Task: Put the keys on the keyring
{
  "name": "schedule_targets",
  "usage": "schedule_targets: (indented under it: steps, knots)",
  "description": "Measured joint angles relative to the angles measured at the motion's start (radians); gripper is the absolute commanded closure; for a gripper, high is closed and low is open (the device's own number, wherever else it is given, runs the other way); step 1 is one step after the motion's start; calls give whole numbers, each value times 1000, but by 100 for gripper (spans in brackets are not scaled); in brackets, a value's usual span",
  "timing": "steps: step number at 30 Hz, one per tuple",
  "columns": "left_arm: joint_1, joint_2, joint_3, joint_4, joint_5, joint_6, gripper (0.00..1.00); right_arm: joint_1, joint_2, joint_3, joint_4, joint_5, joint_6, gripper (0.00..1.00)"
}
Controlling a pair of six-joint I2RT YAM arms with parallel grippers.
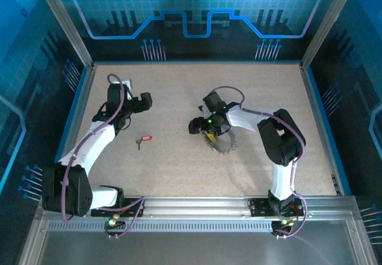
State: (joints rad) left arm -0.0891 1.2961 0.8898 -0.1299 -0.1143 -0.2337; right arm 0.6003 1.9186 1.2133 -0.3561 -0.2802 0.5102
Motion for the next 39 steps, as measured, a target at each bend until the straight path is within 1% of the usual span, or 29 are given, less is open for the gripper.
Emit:
schedule_targets:
  steps: [5, 9, 12, 16, 22, 27, 28, 31, 34, 38, 39]
  knots:
    - [0, 11, 0, 0, 1, 0, 1, 53, -26, -43, -24, -108, -87, 19]
    - [0, 16, 0, 0, 2, 0, 1, 61, -38, -62, -72, -182, -161, 19]
    - [-1, 18, 0, 0, 4, 0, 1, 63, -58, -74, -134, -218, -211, 22]
    - [-4, 19, 0, 0, 4, 0, 1, 69, -116, -143, -172, -260, -225, 22]
    - [-8, 26, 0, 2, 4, -1, 1, 69, -207, -265, -245, -244, -225, 21]
    - [-8, 60, 14, -5, 12, -1, 1, 69, -323, -305, -298, -203, -216, 22]
    - [-8, 61, 15, -5, 13, -1, 1, 69, -352, -305, -304, -190, -214, 26]
    - [-8, 61, 17, -5, 16, -1, 1, 69, -440, -311, -316, -161, -206, 44]
    - [-8, 61, 19, -5, 18, -1, 1, 69, -484, -317, -333, -126, -179, 52]
    - [-8, 59, 19, -5, 18, -1, 1, 69, -494, -373, -335, -63, -142, 55]
    - [-8, 58, 19, -5, 18, -1, 1, 69, -494, -388, -339, -45, -132, 58]
